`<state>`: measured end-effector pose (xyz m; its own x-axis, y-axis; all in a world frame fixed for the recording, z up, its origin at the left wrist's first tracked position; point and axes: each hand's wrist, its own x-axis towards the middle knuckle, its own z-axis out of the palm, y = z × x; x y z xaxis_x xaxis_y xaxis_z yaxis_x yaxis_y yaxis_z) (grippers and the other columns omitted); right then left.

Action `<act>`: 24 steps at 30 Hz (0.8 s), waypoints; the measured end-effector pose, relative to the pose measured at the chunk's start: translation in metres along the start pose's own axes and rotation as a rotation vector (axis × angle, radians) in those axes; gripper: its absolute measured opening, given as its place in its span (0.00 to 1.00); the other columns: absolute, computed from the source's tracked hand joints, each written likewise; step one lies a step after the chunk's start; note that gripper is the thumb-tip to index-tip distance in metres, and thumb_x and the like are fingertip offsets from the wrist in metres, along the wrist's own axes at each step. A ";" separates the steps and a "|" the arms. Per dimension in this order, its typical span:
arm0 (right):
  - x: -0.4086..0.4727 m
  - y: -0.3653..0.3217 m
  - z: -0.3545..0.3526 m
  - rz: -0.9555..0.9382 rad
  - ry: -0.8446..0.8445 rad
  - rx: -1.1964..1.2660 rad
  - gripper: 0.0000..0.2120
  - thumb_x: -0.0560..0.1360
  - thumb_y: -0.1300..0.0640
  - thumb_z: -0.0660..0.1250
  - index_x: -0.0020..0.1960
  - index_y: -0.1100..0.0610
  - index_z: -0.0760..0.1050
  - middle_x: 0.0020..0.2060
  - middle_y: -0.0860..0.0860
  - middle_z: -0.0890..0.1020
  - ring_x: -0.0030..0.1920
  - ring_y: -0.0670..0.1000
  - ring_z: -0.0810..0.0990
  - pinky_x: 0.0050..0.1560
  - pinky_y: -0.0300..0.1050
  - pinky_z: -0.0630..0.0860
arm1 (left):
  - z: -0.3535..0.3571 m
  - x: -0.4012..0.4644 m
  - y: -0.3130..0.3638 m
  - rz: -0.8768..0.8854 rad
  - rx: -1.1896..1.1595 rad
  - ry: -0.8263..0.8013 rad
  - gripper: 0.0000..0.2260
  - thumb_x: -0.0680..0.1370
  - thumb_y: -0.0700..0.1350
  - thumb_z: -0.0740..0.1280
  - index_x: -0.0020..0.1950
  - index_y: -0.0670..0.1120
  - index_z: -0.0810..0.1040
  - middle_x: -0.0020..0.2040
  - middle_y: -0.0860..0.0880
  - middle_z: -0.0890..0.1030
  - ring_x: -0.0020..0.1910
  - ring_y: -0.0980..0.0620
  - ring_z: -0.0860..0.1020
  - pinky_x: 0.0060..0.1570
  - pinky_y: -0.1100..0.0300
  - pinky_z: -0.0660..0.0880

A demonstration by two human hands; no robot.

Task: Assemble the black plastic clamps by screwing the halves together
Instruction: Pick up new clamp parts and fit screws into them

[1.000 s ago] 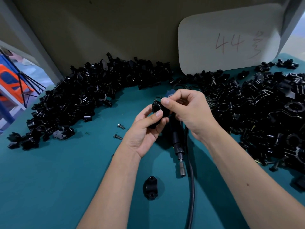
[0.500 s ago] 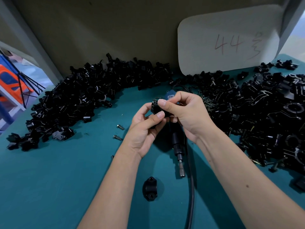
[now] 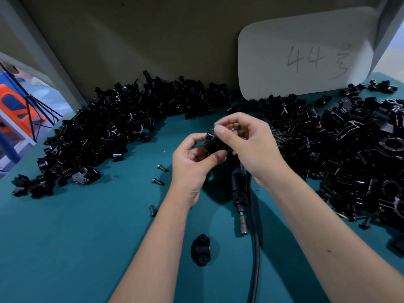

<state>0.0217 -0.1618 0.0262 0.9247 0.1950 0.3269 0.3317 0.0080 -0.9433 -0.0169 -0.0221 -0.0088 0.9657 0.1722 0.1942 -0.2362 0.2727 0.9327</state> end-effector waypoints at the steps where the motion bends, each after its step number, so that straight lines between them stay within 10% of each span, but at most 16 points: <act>1: 0.000 0.000 -0.001 -0.048 -0.036 -0.062 0.04 0.77 0.57 0.75 0.44 0.50 0.84 0.37 0.42 0.81 0.38 0.45 0.76 0.42 0.37 0.73 | 0.000 0.000 -0.001 0.004 0.023 -0.002 0.18 0.70 0.34 0.78 0.56 0.45 0.81 0.49 0.40 0.87 0.47 0.45 0.85 0.49 0.56 0.81; 13: 0.000 0.011 0.000 -0.389 0.016 -0.717 0.16 0.81 0.50 0.69 0.40 0.59 0.74 0.40 0.51 0.72 0.45 0.53 0.69 0.44 0.46 0.67 | 0.006 -0.002 -0.002 0.151 0.341 0.064 0.14 0.70 0.32 0.79 0.51 0.42 0.81 0.46 0.47 0.87 0.48 0.48 0.86 0.50 0.56 0.83; 24: -0.007 0.001 0.006 -0.082 0.147 -0.727 0.28 0.84 0.36 0.51 0.30 0.50 0.62 0.31 0.48 0.66 0.39 0.54 0.68 0.40 0.47 0.60 | 0.007 0.001 -0.011 0.215 0.551 0.140 0.17 0.68 0.39 0.80 0.47 0.57 0.80 0.45 0.57 0.85 0.46 0.56 0.84 0.49 0.59 0.81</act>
<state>0.0146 -0.1575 0.0223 0.8902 0.0880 0.4470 0.3932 -0.6438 -0.6564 -0.0123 -0.0314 -0.0171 0.8706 0.3019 0.3885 -0.2975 -0.3060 0.9044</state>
